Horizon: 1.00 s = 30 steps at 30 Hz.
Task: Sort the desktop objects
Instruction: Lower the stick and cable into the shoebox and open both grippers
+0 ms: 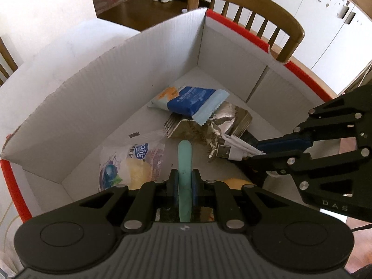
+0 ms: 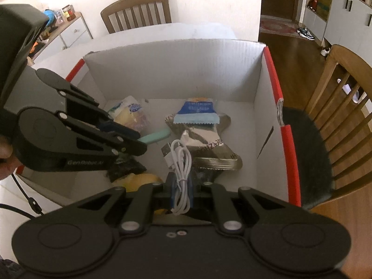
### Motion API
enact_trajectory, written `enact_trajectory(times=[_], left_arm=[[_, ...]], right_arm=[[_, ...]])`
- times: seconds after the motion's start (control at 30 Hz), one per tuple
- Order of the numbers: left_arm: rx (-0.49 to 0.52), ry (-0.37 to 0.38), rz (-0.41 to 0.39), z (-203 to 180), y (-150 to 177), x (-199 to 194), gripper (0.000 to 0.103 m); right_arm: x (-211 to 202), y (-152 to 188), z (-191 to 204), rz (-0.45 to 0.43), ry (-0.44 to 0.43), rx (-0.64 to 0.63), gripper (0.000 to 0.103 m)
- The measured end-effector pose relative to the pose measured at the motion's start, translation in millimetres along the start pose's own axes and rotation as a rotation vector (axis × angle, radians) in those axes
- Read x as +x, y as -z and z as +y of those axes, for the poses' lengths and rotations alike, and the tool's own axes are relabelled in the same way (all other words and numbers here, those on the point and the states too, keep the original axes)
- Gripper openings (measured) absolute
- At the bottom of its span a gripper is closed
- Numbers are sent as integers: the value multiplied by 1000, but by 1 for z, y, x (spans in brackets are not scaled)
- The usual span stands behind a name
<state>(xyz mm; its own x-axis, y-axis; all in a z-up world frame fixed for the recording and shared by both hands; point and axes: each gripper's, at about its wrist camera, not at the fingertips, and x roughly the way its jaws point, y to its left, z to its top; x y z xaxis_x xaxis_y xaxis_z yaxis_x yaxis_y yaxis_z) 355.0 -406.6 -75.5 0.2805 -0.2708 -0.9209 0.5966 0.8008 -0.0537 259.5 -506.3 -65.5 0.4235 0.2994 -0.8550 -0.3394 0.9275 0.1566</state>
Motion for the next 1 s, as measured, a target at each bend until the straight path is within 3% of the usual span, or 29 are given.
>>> enact_trajectory(times=[0.53, 1.0], left_arm=[[-21, 11, 44, 5, 0, 11, 11], [-32, 11, 29, 6, 0, 8, 11]], right_arm=[[10, 0, -3, 20, -12, 7, 11], [9, -2, -4, 9, -14, 22, 25]])
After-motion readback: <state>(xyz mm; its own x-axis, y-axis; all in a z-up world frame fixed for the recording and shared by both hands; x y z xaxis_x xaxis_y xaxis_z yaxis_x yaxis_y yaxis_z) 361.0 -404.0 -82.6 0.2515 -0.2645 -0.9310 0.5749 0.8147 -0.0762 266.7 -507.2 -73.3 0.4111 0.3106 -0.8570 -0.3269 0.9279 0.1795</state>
